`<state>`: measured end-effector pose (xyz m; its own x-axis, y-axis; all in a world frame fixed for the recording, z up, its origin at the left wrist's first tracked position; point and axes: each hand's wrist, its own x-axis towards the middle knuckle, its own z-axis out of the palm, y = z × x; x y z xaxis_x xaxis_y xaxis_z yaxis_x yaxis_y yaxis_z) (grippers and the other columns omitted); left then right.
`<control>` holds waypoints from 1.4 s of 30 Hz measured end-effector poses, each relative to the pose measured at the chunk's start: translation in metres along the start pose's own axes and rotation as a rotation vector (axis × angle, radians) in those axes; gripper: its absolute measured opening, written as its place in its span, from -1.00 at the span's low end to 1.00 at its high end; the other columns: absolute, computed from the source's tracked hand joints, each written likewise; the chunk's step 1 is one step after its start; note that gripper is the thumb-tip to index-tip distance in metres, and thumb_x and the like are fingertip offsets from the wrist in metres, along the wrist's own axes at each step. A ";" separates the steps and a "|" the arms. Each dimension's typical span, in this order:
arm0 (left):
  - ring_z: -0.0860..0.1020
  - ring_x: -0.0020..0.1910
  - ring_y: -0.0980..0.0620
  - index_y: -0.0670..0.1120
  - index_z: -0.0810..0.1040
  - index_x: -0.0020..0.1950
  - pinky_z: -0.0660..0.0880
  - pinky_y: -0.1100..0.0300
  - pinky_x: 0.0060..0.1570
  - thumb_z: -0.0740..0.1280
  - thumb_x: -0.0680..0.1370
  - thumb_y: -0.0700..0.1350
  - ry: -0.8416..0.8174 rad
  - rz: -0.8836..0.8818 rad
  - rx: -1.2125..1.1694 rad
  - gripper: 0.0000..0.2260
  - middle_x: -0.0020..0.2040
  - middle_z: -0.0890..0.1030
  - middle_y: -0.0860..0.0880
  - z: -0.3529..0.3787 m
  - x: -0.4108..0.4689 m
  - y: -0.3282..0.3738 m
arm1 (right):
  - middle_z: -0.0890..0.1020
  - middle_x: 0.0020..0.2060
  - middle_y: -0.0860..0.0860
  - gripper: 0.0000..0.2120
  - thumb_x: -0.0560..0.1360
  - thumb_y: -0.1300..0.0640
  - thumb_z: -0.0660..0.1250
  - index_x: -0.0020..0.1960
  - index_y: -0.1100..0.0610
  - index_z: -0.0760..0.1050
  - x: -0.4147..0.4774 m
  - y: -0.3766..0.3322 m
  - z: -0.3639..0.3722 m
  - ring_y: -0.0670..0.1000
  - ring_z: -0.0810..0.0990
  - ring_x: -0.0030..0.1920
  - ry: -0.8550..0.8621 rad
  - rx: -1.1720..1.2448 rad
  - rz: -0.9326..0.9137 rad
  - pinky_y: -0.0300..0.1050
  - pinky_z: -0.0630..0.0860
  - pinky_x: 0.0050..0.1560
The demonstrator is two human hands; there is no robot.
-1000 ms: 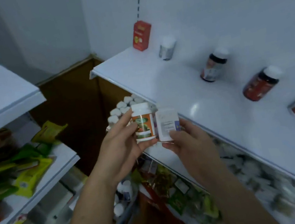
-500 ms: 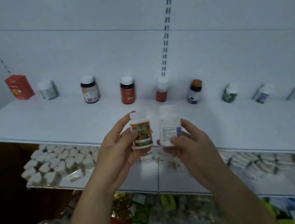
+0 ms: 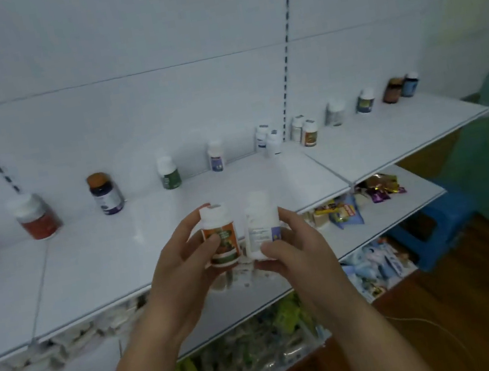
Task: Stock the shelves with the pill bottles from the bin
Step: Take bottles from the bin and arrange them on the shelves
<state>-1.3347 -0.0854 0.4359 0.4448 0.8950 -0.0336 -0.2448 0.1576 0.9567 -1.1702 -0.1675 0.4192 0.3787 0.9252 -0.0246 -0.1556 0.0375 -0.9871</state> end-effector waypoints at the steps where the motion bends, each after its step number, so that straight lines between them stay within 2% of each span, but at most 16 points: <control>1: 0.69 0.16 -0.23 0.01 0.58 0.39 0.65 -0.11 0.10 0.27 0.66 -0.28 -0.019 -0.003 0.026 -0.65 0.18 0.72 -0.16 0.013 0.008 -0.003 | 0.73 0.10 0.04 -0.58 0.59 0.34 0.33 0.36 -0.04 0.51 0.003 -0.001 -0.013 0.09 0.73 0.11 0.029 0.004 0.000 0.07 0.69 0.11; 5: 0.70 0.17 -0.16 0.02 0.58 0.40 0.67 -0.10 0.13 0.26 0.68 -0.28 -0.095 -0.008 0.082 -0.65 0.19 0.72 -0.12 0.059 0.045 -0.014 | 0.73 0.08 0.04 -0.58 0.60 0.36 0.34 0.30 -0.09 0.52 0.019 -0.007 -0.058 0.11 0.72 0.11 0.130 0.030 0.008 0.06 0.68 0.11; 8: 0.71 0.16 -0.12 0.03 0.57 0.41 0.68 -0.06 0.10 0.25 0.69 -0.29 -0.155 -0.005 0.111 -0.65 0.19 0.72 -0.10 0.088 0.080 -0.026 | 0.72 0.09 0.08 -0.56 0.59 0.37 0.34 0.35 -0.04 0.51 0.038 -0.010 -0.091 0.14 0.72 0.11 0.205 0.057 -0.003 0.05 0.68 0.08; 12: 0.71 0.16 -0.09 0.03 0.57 0.39 0.67 -0.06 0.09 0.26 0.69 -0.28 -0.226 -0.019 0.119 -0.66 0.18 0.73 -0.07 0.125 0.138 -0.043 | 0.74 0.10 0.04 -0.54 0.59 0.36 0.34 0.39 -0.04 0.50 0.076 -0.015 -0.129 0.12 0.72 0.13 0.274 0.023 -0.015 0.12 0.67 0.16; 17: 0.72 0.11 -0.03 0.03 0.56 0.37 0.69 0.04 -0.01 0.34 0.66 -0.27 -0.275 -0.014 0.146 -0.68 0.15 0.72 -0.01 0.166 0.217 -0.059 | 0.70 0.13 0.09 -0.51 0.53 0.23 0.45 0.39 -0.09 0.50 0.132 -0.023 -0.165 0.10 0.72 0.12 0.378 0.004 -0.002 0.01 0.68 0.09; 20: 0.71 0.11 0.03 0.04 0.56 0.35 0.69 0.03 0.02 0.42 0.63 -0.22 -0.287 0.013 0.204 -0.68 0.18 0.70 0.03 0.183 0.256 -0.071 | 0.69 0.14 0.11 -0.53 0.56 0.28 0.42 0.40 -0.06 0.49 0.158 -0.025 -0.180 0.11 0.73 0.09 0.418 0.019 0.002 -0.06 0.67 0.03; 25: 0.63 0.07 0.33 0.13 0.53 0.28 0.54 0.33 0.05 0.48 0.60 -0.14 -0.254 0.185 0.485 -0.68 0.15 0.66 0.20 0.206 0.307 -0.098 | 0.69 0.17 0.12 -0.54 0.57 0.30 0.41 0.40 -0.04 0.50 0.194 -0.026 -0.210 0.14 0.72 0.10 0.463 0.044 0.013 -0.05 0.67 0.02; 28: 0.62 0.03 0.31 0.19 0.52 0.20 0.48 0.48 -0.05 0.47 0.60 -0.12 -0.232 0.227 0.567 -0.72 0.09 0.67 0.20 0.218 0.328 -0.111 | 0.70 0.16 0.10 -0.55 0.57 0.29 0.41 0.39 -0.04 0.51 0.215 -0.026 -0.232 0.14 0.73 0.11 0.460 0.047 0.005 0.02 0.68 0.08; 30: 0.65 -0.02 0.28 0.09 0.54 0.23 0.53 0.45 -0.10 0.47 0.61 -0.12 -0.186 0.215 0.552 -0.75 0.07 0.69 0.16 0.225 0.340 -0.116 | 0.71 0.15 0.11 -0.56 0.58 0.30 0.40 0.39 -0.02 0.51 0.229 -0.026 -0.246 0.14 0.73 0.12 0.433 0.058 0.000 0.03 0.68 0.11; 33: 0.66 -0.04 0.29 -0.03 0.55 0.26 0.56 0.43 -0.08 0.47 0.60 -0.17 -0.107 0.221 0.566 -0.74 0.07 0.69 0.11 0.234 0.355 -0.122 | 0.72 0.14 0.12 -0.55 0.59 0.34 0.37 0.41 0.01 0.50 0.252 -0.024 -0.267 0.15 0.72 0.13 0.353 0.077 0.005 -0.05 0.67 0.03; 35: 0.66 -0.03 0.28 -0.02 0.54 0.25 0.59 0.37 -0.04 0.46 0.60 -0.21 -0.064 0.214 0.591 -0.74 0.08 0.69 0.09 0.239 0.362 -0.126 | 0.72 0.14 0.12 -0.53 0.58 0.36 0.37 0.43 0.03 0.48 0.270 -0.022 -0.283 0.17 0.72 0.13 0.312 0.089 0.020 -0.05 0.66 -0.01; 38: 0.66 0.03 0.24 0.06 0.54 0.25 0.62 0.22 0.06 0.48 0.58 -0.16 0.013 0.236 0.665 -0.71 0.10 0.70 0.14 0.249 0.368 -0.133 | 0.72 0.14 0.10 -0.55 0.58 0.35 0.37 0.39 0.01 0.49 0.293 -0.024 -0.304 0.15 0.73 0.11 0.245 0.077 0.038 -0.03 0.67 -0.01; 42: 0.64 0.05 0.23 0.08 0.55 0.21 0.60 0.33 0.02 0.52 0.53 -0.23 0.110 0.239 0.654 -0.66 0.12 0.67 0.16 0.269 0.369 -0.139 | 0.72 0.11 0.10 -0.58 0.57 0.34 0.38 0.31 -0.05 0.51 0.316 -0.031 -0.332 0.13 0.74 0.06 0.148 0.055 0.033 -0.02 0.68 0.00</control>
<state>-0.9048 0.1103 0.3681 0.3453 0.9162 0.2032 0.2583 -0.3010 0.9180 -0.7430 -0.0012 0.3897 0.5025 0.8605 -0.0842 -0.2188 0.0323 -0.9752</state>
